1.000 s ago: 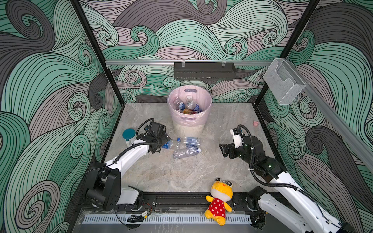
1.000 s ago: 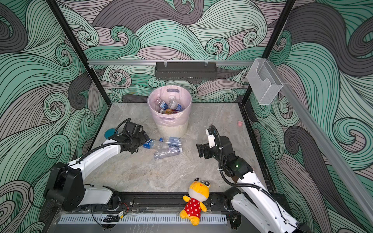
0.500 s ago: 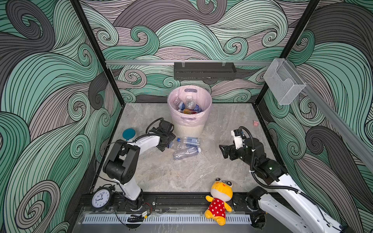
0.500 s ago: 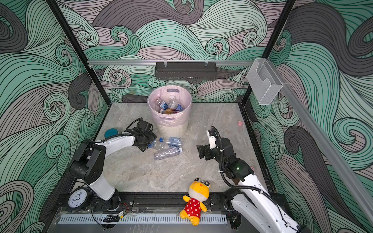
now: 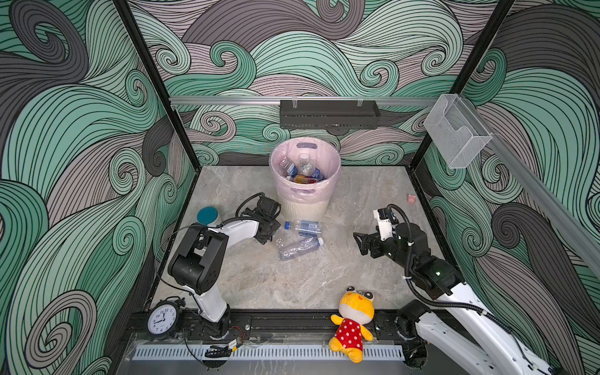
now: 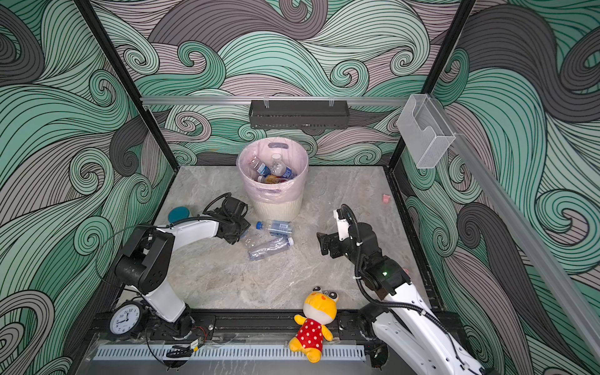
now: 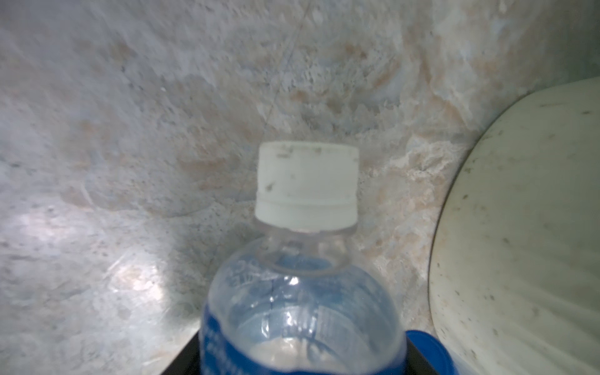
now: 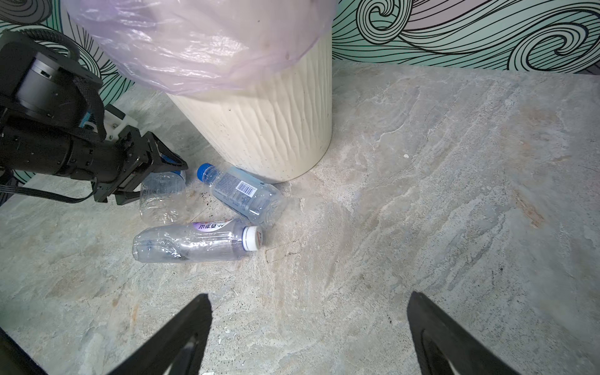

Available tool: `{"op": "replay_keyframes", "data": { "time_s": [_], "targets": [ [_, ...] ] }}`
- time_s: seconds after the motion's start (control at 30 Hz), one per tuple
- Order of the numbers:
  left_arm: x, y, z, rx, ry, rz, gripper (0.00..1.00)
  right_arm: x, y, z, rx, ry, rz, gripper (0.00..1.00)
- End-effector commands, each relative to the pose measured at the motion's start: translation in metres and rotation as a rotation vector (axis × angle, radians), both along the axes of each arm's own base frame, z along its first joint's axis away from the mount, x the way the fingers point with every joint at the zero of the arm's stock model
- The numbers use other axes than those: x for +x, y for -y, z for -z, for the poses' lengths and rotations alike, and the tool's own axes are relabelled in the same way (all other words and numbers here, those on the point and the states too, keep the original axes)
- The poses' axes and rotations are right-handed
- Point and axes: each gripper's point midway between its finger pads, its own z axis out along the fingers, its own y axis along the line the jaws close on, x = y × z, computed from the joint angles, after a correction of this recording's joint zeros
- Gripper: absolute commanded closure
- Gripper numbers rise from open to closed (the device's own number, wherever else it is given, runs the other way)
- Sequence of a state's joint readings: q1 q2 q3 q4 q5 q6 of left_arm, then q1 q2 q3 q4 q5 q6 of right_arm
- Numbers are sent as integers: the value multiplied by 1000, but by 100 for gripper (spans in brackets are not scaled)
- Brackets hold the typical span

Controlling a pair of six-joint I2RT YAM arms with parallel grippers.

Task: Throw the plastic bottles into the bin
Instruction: 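Lower the left gripper onto the white-capped blue-label water bottle and grasp it, then lift the white-capped bottle with the left gripper and carry it over the bin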

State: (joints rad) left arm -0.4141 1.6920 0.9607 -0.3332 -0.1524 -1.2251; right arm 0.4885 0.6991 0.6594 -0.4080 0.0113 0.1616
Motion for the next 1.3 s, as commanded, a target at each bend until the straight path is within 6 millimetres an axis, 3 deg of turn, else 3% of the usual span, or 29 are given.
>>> {"op": "replay_keyframes", "data": {
  "time_s": [0.0,0.17,0.37,0.53,0.8,1.03,1.13,1.27],
  "targets": [
    [7,-18,-33,91,57,11,41,-1,2,1,4,-5,9,6],
    [11,-33,-73,200,115,127,49,-2,1,0,5,3,-1,6],
    [1,-52,-130,323,223,288,57,0,-1,3,5,-3,-6,6],
    [-21,-54,-166,390,304,471,57,1,-4,2,3,3,-20,6],
    [-65,-46,-198,382,473,665,57,1,-9,2,5,13,-52,6],
    [-79,-34,-239,373,563,776,57,8,-16,-4,26,28,-69,7],
    [-63,-16,-287,359,671,827,57,7,-18,-5,34,29,-75,7],
    [-20,24,-377,315,858,901,56,4,-23,-15,40,54,-122,8]
  ]
}}
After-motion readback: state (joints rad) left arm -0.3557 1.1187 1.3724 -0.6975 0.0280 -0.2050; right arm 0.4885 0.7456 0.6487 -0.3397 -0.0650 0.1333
